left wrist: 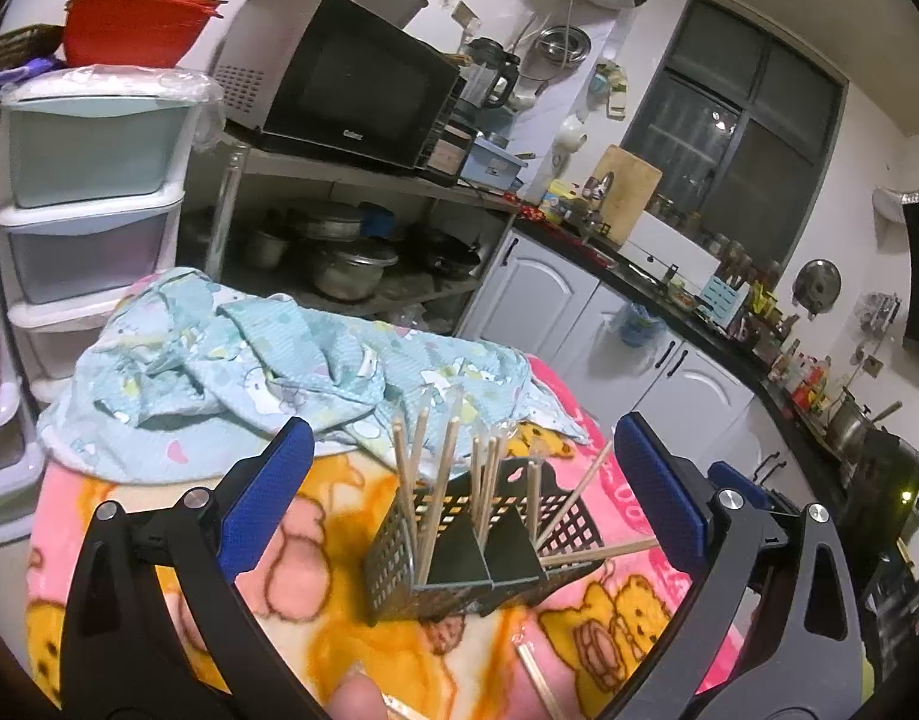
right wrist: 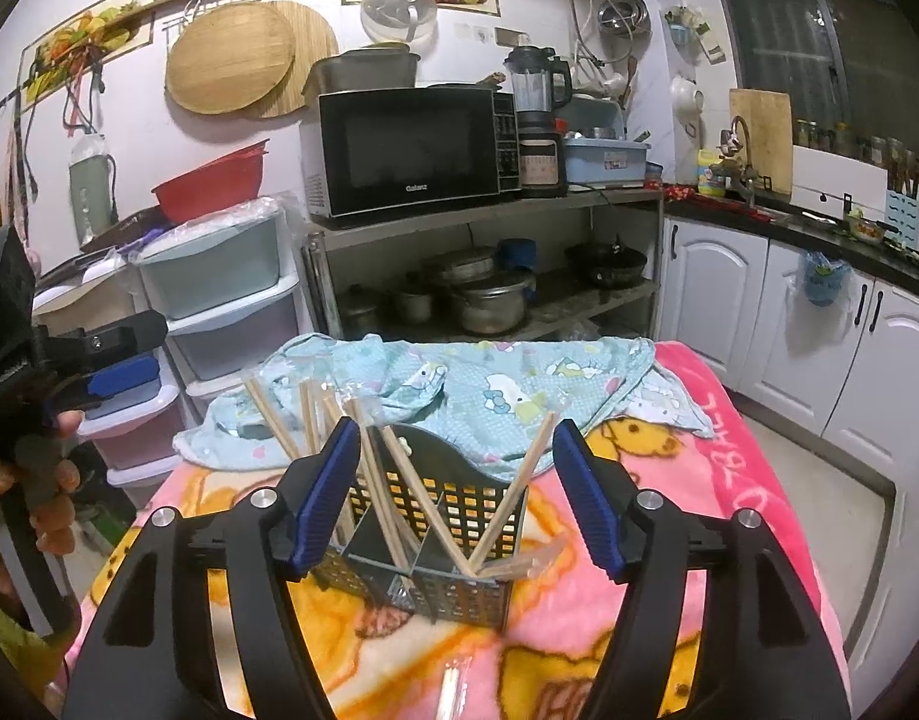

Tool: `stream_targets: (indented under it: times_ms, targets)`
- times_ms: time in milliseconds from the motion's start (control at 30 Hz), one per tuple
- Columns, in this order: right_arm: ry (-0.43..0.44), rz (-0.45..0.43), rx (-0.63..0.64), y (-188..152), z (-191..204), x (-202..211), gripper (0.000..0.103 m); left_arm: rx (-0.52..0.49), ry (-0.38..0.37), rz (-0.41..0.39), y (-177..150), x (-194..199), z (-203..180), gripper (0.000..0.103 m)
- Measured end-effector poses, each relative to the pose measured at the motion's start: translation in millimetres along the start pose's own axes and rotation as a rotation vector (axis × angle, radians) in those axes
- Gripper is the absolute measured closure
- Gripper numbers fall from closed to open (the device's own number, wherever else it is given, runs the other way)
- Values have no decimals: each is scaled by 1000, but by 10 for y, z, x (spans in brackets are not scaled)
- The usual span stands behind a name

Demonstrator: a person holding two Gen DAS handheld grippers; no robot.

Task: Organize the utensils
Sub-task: 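Move both open tools down to the wrapped chopsticks lying on the blanket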

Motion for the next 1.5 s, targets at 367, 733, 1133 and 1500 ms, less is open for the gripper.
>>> stream_targets:
  times_ms: [367,733,1133,1500]
  targets:
    - [9,7,2,-118,44,190,37,-15,23,26,-213,118,10,11]
    - [12,47,11,-290,52,253,36,-11,52,63,-451,148,48,11]
    - [24,105,46,-514,137,228,36,-7,83,126,-712,136,147,11]
    - [34,176,82,-755,182,157,36,-7,98,207,-1018,81,216,11]
Point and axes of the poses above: each gripper's, at about its wrist camera, not at the fingertips, and x roughly against the way its jaws point, z to its left, y to its top, the point moved 4 cm from there along -x, roughly the way its jaws point, and after that the axes turned 5 degrees about -x, right-handed, at the moved point
